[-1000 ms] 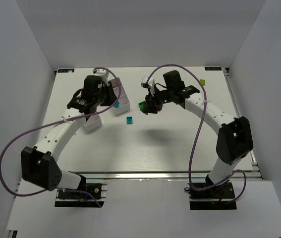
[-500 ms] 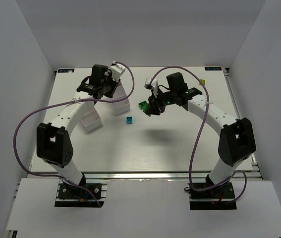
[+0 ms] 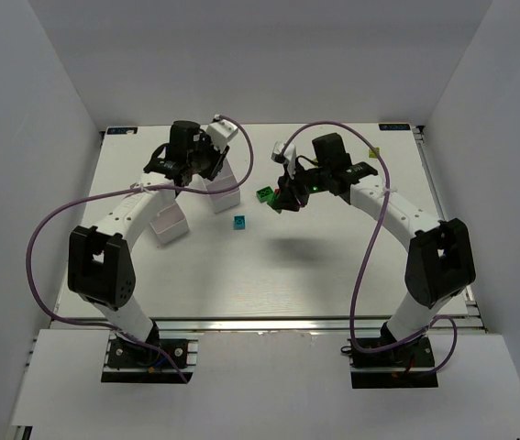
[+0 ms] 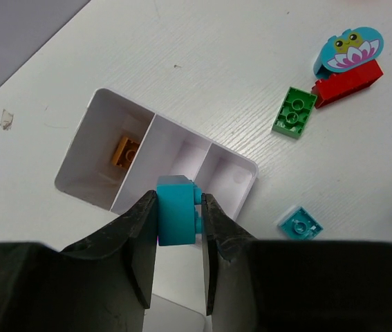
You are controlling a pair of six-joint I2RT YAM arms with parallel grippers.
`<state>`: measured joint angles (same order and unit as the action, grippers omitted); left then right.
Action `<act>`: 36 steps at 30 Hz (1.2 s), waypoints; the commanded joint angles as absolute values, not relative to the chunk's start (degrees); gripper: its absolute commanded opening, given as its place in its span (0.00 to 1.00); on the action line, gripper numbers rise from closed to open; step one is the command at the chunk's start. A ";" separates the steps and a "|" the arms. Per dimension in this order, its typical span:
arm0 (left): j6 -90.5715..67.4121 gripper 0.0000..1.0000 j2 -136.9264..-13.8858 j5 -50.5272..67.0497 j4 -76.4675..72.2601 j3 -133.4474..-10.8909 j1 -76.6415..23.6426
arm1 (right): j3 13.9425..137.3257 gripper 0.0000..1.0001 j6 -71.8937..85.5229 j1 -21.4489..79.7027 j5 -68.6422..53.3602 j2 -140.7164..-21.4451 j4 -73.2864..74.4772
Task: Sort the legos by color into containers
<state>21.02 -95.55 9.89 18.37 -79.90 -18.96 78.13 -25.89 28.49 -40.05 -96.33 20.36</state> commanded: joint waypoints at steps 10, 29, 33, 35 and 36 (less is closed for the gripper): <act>22.24 0.00 -94.92 14.15 15.99 -81.38 -18.63 | 77.52 0.00 -25.84 27.95 -41.40 -94.40 18.37; 23.64 0.00 -95.97 20.39 19.95 -77.78 -18.63 | 78.05 0.00 -25.93 27.77 -41.22 -95.19 18.63; 23.38 0.02 -96.85 20.92 19.95 -78.05 -18.63 | 77.78 0.00 -25.93 27.77 -40.96 -95.10 18.63; 23.20 0.03 -96.86 21.01 19.43 -77.78 -18.63 | 77.70 0.00 -25.93 27.77 -40.87 -94.92 18.63; 23.20 0.05 -97.03 20.92 19.34 -77.61 -18.63 | 77.70 0.00 -25.93 27.77 -40.96 -95.01 18.63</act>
